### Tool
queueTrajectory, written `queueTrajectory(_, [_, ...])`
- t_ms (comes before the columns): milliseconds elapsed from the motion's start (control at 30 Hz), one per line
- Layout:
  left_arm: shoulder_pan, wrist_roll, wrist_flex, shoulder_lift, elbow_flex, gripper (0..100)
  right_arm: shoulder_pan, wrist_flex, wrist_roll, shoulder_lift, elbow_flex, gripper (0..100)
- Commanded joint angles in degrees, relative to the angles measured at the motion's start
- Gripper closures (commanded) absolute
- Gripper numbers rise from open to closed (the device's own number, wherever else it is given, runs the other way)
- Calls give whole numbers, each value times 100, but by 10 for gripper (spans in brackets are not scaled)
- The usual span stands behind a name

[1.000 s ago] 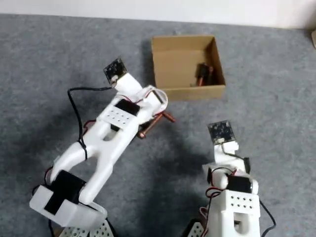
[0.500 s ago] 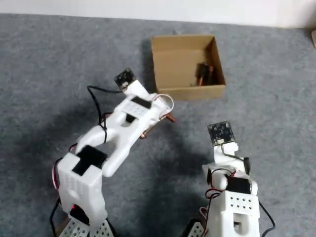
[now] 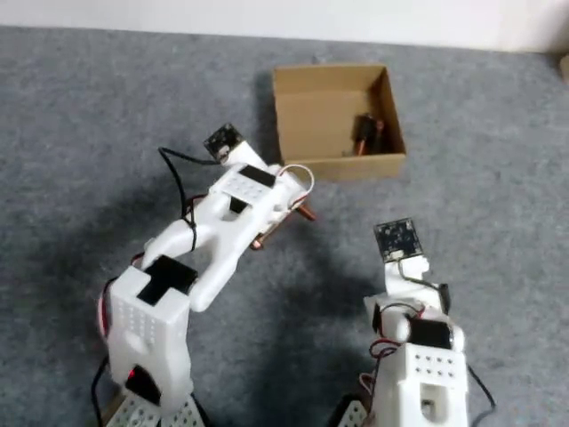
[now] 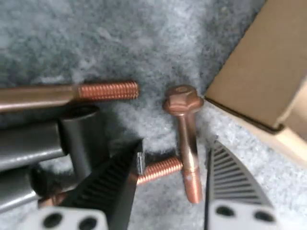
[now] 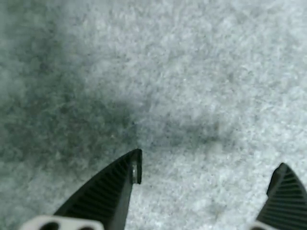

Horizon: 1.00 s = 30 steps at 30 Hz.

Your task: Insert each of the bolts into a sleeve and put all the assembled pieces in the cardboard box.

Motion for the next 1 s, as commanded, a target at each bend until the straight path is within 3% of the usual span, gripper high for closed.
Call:
queueTrajectory(0, [-277,53,70,22,-145,787,66,-136,123,-48,-40,621])
queueTrajectory(233, [-295,44,668,31,-171,787,66,-136,123,-48,-31,621])
queueTrajectory(967, [-215,26,1090,31,-180,787,66,-136,123,-48,-31,621])
